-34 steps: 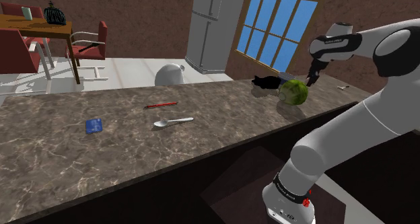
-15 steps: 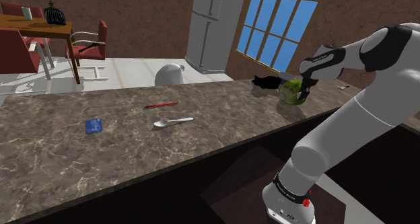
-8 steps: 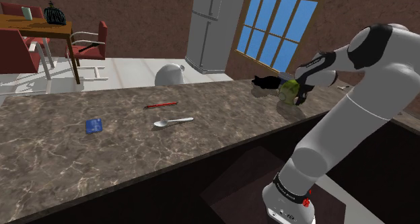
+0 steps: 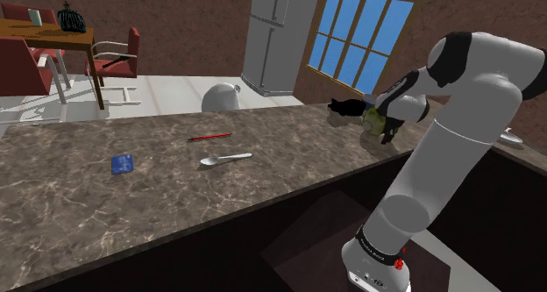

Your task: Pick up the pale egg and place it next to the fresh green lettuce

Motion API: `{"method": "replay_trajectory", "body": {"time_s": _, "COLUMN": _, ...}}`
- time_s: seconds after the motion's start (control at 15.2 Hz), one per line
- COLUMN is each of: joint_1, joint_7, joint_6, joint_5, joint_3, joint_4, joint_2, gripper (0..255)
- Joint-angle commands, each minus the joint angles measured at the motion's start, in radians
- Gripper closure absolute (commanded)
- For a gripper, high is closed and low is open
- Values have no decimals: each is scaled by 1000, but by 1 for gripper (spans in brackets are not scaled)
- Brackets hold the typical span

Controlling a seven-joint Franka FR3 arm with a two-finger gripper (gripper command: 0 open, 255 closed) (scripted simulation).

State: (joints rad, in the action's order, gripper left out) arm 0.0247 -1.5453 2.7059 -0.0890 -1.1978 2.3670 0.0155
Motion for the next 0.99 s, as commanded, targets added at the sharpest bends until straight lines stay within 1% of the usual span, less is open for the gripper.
{"method": "replay_trajectory", "body": {"time_s": 0.0, "joint_1": 7, "joint_7": -71, "joint_6": 30, "joint_5": 103, "joint_3": 12, "joint_4": 8, "joint_2": 51, "gripper": 255}}
{"method": "replay_trajectory", "body": {"time_s": 0.2, "joint_1": 67, "joint_7": -172, "joint_6": 68, "joint_5": 245, "joint_3": 82, "joint_4": 17, "joint_2": 118, "gripper": 255}}
{"method": "replay_trajectory", "body": {"time_s": 0.73, "joint_1": 73, "joint_7": -168, "joint_6": 68, "joint_5": 240, "joint_3": 88, "joint_4": 17, "joint_2": 116, "gripper": 255}}
{"method": "replay_trajectory", "body": {"time_s": 0.79, "joint_1": 73, "joint_7": -168, "joint_6": 68, "joint_5": 240, "joint_3": 88, "joint_4": 17, "joint_2": 116, "gripper": 0}}
{"method": "replay_trajectory", "body": {"time_s": 0.92, "joint_1": 73, "joint_7": -168, "joint_6": 68, "joint_5": 240, "joint_3": 88, "joint_4": 17, "joint_2": 116, "gripper": 0}}
